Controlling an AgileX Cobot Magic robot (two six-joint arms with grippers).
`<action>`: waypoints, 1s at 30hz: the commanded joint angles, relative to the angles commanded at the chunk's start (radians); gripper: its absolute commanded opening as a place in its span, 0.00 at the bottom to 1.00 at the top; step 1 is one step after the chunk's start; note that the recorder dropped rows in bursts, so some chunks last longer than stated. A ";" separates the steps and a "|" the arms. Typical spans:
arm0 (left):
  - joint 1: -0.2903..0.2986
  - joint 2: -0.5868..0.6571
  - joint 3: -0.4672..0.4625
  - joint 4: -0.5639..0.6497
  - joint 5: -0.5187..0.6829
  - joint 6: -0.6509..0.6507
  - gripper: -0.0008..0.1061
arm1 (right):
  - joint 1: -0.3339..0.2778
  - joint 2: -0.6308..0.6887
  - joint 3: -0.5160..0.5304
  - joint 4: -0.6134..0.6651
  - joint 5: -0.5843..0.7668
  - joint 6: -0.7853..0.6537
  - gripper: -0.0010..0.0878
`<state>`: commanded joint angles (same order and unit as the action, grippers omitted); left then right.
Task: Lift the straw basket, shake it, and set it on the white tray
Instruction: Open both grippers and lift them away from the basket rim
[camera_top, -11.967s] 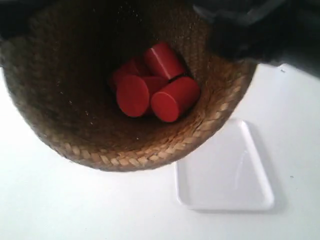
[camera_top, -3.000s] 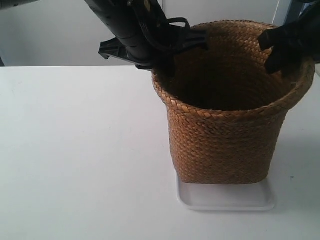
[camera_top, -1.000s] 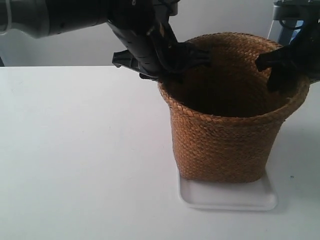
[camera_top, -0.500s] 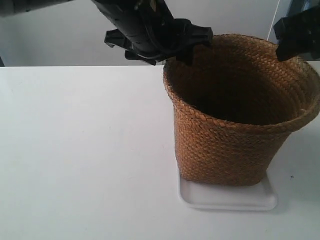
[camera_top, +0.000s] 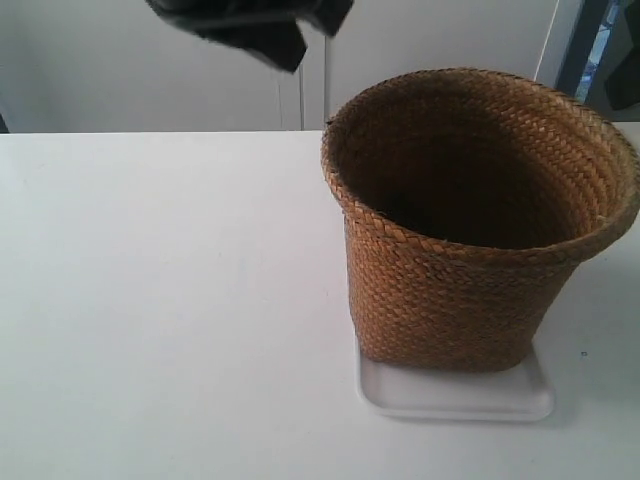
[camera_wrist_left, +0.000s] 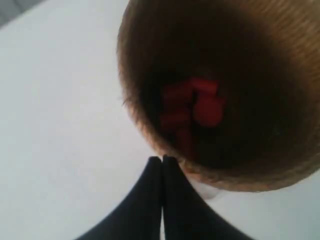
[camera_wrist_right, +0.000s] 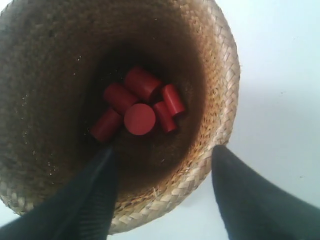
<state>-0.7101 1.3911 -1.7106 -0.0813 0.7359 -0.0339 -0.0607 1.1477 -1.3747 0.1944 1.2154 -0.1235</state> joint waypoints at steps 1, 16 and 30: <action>0.000 -0.028 0.028 -0.052 -0.042 0.054 0.01 | 0.000 0.002 0.000 0.000 -0.002 0.000 0.61; 0.000 -0.322 0.362 -0.646 0.095 0.753 0.01 | 0.000 0.002 0.000 -0.004 -0.006 0.000 0.61; 0.000 -0.414 0.362 -0.580 0.197 0.704 0.01 | 0.000 0.002 0.000 -0.004 -0.010 0.008 0.60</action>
<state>-0.7101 0.9767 -1.3489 -0.6613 0.9333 0.6699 -0.0607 1.1495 -1.3747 0.1903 1.2057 -0.1155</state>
